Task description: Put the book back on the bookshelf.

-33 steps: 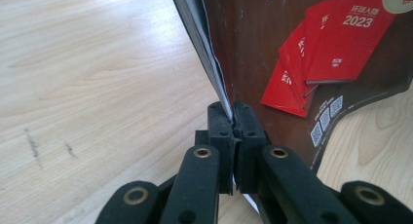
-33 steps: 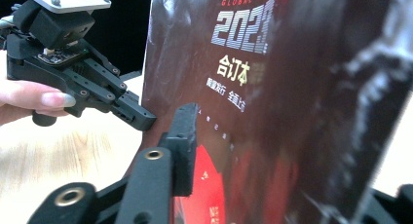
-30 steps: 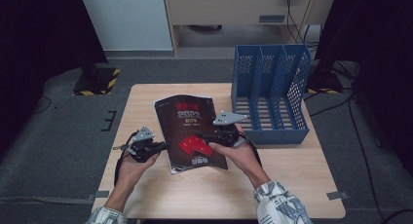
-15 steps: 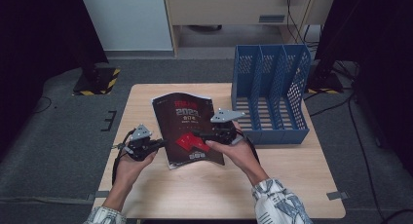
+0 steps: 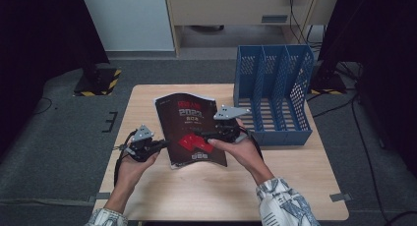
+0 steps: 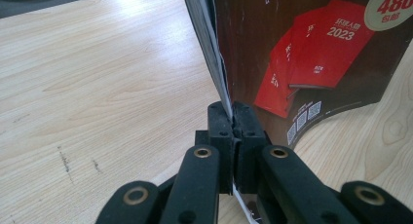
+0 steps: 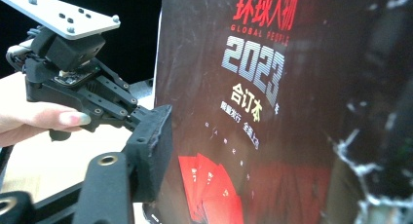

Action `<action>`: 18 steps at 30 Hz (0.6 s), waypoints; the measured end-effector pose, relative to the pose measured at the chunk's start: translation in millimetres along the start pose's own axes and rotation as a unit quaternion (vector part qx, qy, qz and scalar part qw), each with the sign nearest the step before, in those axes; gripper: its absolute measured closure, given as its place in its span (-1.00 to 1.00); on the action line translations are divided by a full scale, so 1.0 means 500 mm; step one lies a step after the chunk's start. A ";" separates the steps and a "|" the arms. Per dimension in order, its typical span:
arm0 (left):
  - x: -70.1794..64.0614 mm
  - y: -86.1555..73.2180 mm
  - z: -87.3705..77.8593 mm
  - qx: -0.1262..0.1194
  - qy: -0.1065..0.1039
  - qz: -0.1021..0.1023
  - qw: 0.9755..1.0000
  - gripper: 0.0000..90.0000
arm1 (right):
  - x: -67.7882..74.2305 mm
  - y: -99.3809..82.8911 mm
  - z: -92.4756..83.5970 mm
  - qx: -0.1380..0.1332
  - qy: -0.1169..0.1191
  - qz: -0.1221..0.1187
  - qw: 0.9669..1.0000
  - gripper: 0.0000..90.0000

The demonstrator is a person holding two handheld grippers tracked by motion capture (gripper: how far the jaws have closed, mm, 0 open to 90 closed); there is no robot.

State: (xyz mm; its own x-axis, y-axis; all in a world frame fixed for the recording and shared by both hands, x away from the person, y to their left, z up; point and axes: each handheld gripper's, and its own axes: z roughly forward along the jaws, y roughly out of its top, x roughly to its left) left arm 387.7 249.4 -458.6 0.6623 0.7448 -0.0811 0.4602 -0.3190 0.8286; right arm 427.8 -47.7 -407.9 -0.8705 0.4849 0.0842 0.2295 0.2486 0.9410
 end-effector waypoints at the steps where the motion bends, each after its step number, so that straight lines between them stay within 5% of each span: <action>1: 0.000 0.001 0.000 -0.001 0.000 0.001 1.000 0.96 | -0.001 0.001 0.000 -0.001 0.001 0.000 1.000 -0.12; 18: 0.000 0.010 -0.009 -0.007 0.009 0.018 1.000 0.96 | -0.011 0.018 -0.020 -0.029 -0.003 -0.001 1.000 0.10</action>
State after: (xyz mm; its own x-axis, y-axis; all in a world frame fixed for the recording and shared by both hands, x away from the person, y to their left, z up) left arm 387.0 250.4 -452.0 0.6674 0.7436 -0.0405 0.4270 -0.3376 0.8389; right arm 430.5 -56.7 -396.5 -0.8681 0.4898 0.0803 0.2021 0.2010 0.9585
